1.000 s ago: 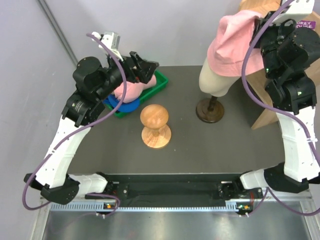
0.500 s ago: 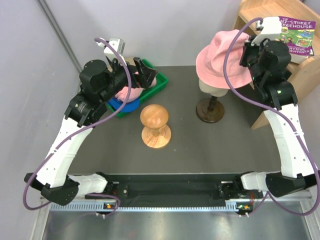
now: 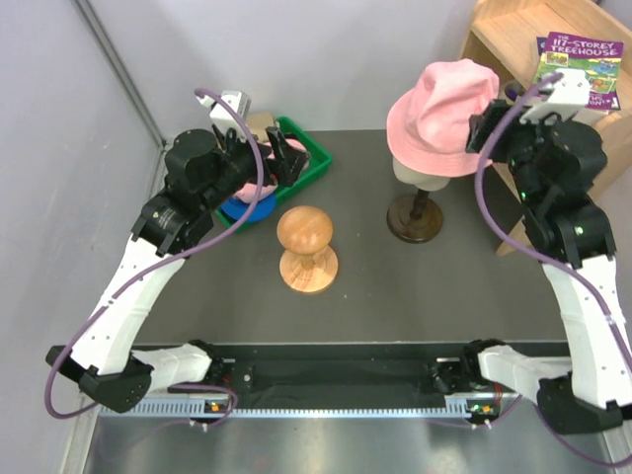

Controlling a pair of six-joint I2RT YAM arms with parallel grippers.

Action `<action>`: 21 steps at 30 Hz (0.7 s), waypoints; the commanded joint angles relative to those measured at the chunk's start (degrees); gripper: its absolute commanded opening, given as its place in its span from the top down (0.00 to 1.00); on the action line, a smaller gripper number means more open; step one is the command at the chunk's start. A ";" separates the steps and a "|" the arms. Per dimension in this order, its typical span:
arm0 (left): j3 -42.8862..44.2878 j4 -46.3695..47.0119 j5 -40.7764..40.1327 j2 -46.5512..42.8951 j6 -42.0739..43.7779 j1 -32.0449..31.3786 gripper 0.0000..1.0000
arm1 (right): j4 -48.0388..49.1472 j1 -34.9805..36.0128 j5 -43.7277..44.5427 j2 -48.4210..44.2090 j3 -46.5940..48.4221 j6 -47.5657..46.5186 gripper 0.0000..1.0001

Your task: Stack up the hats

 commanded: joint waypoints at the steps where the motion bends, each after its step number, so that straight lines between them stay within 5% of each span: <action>1: -1.58 1.78 -0.48 -0.68 -1.19 0.11 0.01 | -0.68 -0.64 -2.35 -6.18 -3.91 6.00 0.19; 14: -3.78 1.26 -0.12 -2.61 -1.72 0.11 0.01 | 16.70 -10.30 -18.95 -15.06 -28.87 32.43 0.27; 21: -5.00 -0.15 -1.53 -4.37 -1.19 0.11 0.01 | 26.73 -18.74 -27.48 -17.08 -36.35 38.35 0.27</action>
